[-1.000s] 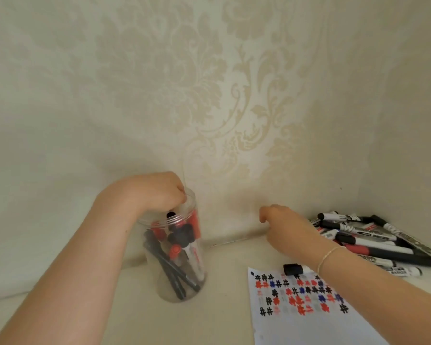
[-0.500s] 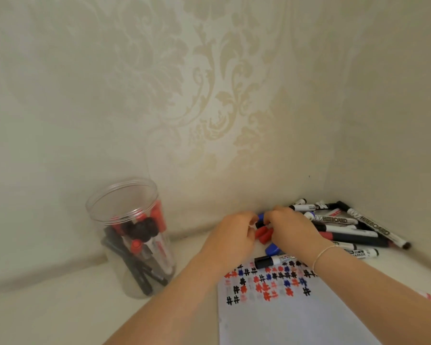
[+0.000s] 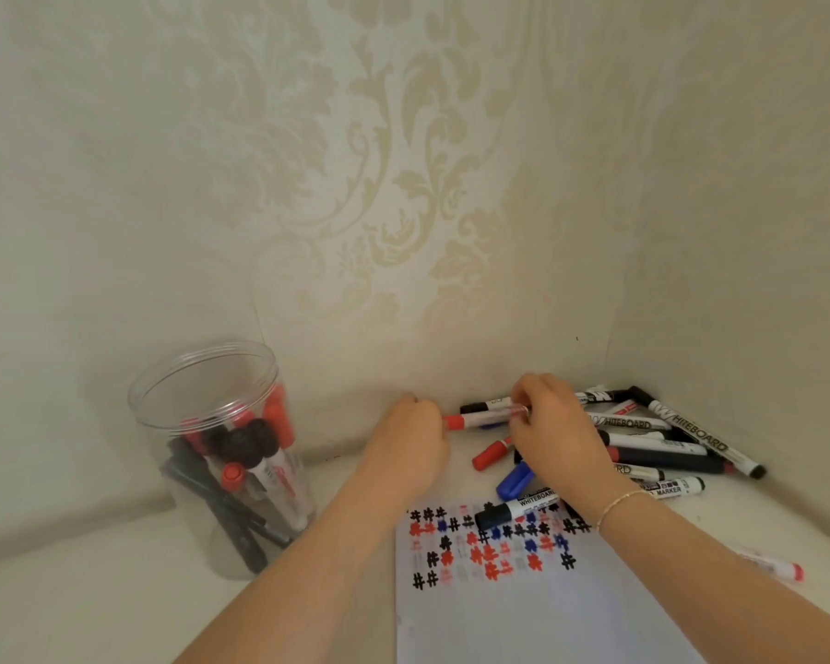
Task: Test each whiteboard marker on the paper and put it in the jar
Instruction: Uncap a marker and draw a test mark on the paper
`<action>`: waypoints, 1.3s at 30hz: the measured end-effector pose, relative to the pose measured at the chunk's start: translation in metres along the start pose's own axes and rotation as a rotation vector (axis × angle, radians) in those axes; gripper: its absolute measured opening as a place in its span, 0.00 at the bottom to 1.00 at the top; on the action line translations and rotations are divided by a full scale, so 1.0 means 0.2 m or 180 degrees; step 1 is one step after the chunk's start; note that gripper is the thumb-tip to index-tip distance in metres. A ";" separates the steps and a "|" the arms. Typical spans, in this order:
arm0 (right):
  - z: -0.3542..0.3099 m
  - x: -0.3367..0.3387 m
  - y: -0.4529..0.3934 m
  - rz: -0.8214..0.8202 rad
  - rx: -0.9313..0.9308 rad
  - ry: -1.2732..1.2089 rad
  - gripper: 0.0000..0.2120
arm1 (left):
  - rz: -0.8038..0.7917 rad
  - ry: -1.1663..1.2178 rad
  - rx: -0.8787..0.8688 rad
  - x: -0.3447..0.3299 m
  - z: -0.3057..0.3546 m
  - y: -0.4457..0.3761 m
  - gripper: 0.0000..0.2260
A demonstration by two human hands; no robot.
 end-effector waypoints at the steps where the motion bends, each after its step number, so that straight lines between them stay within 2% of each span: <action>1: -0.01 0.02 0.00 0.0208 -0.0195 -0.0381 0.04 | 0.0081 -0.0027 0.0007 0.05 -0.01 0.02 0.11; 3: -0.04 0.04 -0.01 0.0108 -0.0956 -0.1385 0.08 | 0.0208 0.0054 0.0010 0.14 -0.01 0.07 0.11; 5: -0.10 0.03 -0.01 -0.0550 -0.1688 -0.2941 0.13 | 0.0116 0.0437 0.0050 0.19 0.00 0.12 0.11; 7: -0.18 0.02 0.01 -0.1109 -0.1909 -0.4330 0.12 | -0.0223 0.1094 0.0073 0.19 0.01 0.15 0.08; 8: -0.20 0.02 0.02 -0.1217 -0.1799 -0.4597 0.10 | -0.0399 0.1389 0.0048 0.18 0.02 0.16 0.06; 11: -0.21 0.00 0.02 -0.1093 -0.1359 -0.4165 0.10 | -0.0904 0.1905 -0.0138 0.17 0.04 0.17 0.05; 13: -0.23 0.01 0.03 -0.0965 -0.1163 -0.3740 0.11 | -0.1066 0.2230 -0.0252 0.17 0.05 0.18 0.03; 18: -0.25 0.06 0.03 -0.0864 -0.0848 -0.3414 0.10 | -0.0826 0.2518 -0.0143 0.14 0.08 0.20 0.07; 22: -0.25 0.08 0.06 -0.0988 -0.0845 -0.3580 0.08 | -0.0267 0.1888 -0.0422 0.15 0.10 0.23 0.10; 24: -0.24 0.08 0.08 -0.0970 -0.0830 -0.3553 0.07 | -0.0122 0.1873 -0.0519 0.15 0.10 0.24 0.10; 28: -0.22 0.10 0.09 -0.0953 -0.0746 -0.3501 0.07 | -0.0217 0.1935 -0.0645 0.13 0.11 0.24 0.13; 31: -0.22 0.15 0.08 -0.1191 -0.0546 -0.3277 0.07 | -0.0268 0.2373 -0.0600 0.11 0.09 0.26 0.16; 34: -0.22 0.16 0.08 -0.1015 -0.0720 -0.3332 0.08 | -0.0280 0.2343 -0.0538 0.10 0.10 0.26 0.16; 37: -0.17 0.19 0.10 -0.0411 -0.1203 -0.3643 0.09 | -0.0189 0.1925 -0.0430 0.10 0.09 0.27 0.22; 39: -0.09 0.24 0.12 -0.0026 -0.1509 -0.3811 0.09 | -0.0076 0.1761 -0.0391 0.09 0.07 0.28 0.22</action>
Point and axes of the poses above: each hand's wrist, its own y-axis away from the middle knuckle, its own x-axis out of the back of the hand, z = x × y, the point moved 3 cm from there along -y, towards the middle knuckle, and after that the axes turned 1 degree about x, right-handed, at the moved point
